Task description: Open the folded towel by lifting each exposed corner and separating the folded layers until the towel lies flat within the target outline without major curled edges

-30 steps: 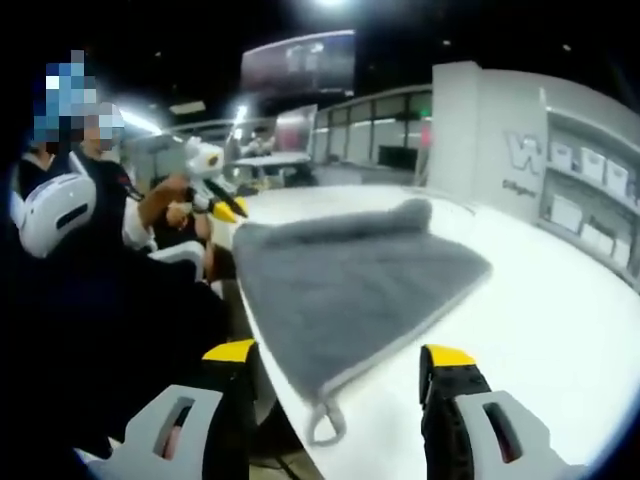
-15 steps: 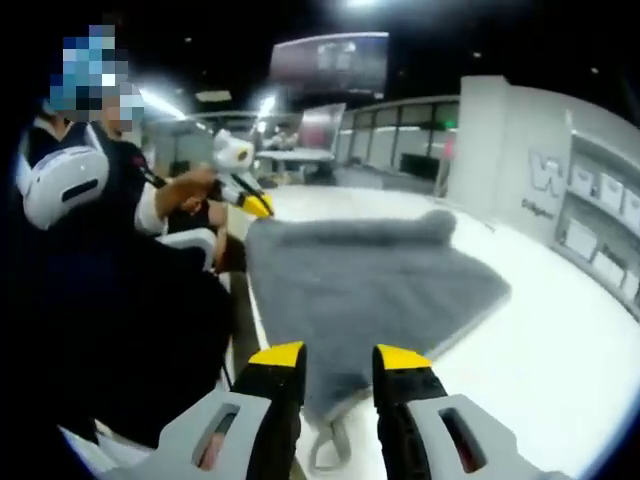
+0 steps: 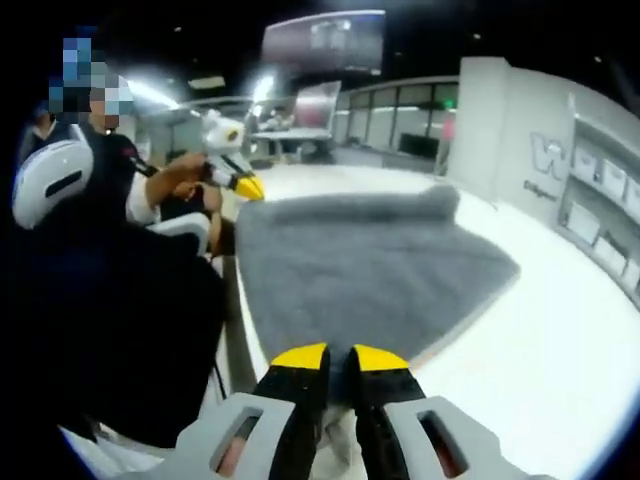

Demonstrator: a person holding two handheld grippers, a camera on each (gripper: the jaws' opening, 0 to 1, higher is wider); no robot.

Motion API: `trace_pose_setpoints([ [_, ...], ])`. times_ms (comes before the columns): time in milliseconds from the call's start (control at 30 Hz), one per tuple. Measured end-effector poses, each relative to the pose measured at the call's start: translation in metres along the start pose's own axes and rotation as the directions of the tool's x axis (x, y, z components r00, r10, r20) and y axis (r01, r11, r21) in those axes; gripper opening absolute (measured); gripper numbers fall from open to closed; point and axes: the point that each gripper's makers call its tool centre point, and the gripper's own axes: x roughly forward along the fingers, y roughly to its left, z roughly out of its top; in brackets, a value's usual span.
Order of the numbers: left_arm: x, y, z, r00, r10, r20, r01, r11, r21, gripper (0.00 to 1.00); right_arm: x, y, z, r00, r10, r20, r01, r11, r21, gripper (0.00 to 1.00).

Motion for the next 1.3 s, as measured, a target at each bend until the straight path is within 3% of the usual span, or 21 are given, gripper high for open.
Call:
trace_pose_setpoints([
  [100, -0.001, -0.001, -0.005, 0.999, 0.006, -0.036, -0.006, 1.0, 0.01, 0.01, 0.0, -0.001, -0.001, 1.0, 0.001, -0.003, -0.001, 0.999, 0.039, 0.05],
  [200, -0.001, -0.004, -0.014, 0.996, 0.013, -0.086, -0.005, 0.996, 0.088, 0.01, 0.0, -0.003, -0.004, 1.0, 0.0, -0.002, 0.0, 0.998, 0.063, 0.05],
  [567, -0.007, -0.007, -0.017, 0.99, 0.055, -0.132, -0.04, 0.993, 0.111, 0.01, -0.002, -0.002, -0.006, 0.999, -0.019, -0.03, 0.024, 0.985, 0.169, 0.02],
  [1100, -0.017, -0.01, -0.024, 0.978, 0.074, -0.194, -0.059, 0.995, 0.086, 0.0, -0.004, 0.001, -0.009, 0.998, -0.029, -0.061, 0.04, 0.98, 0.194, 0.0],
  [1300, -0.018, -0.009, -0.023, 0.982, 0.053, -0.181, -0.045, 0.998, 0.053, 0.01, -0.005, 0.004, -0.01, 0.996, -0.031, -0.081, 0.046, 0.98, 0.193, 0.0],
])
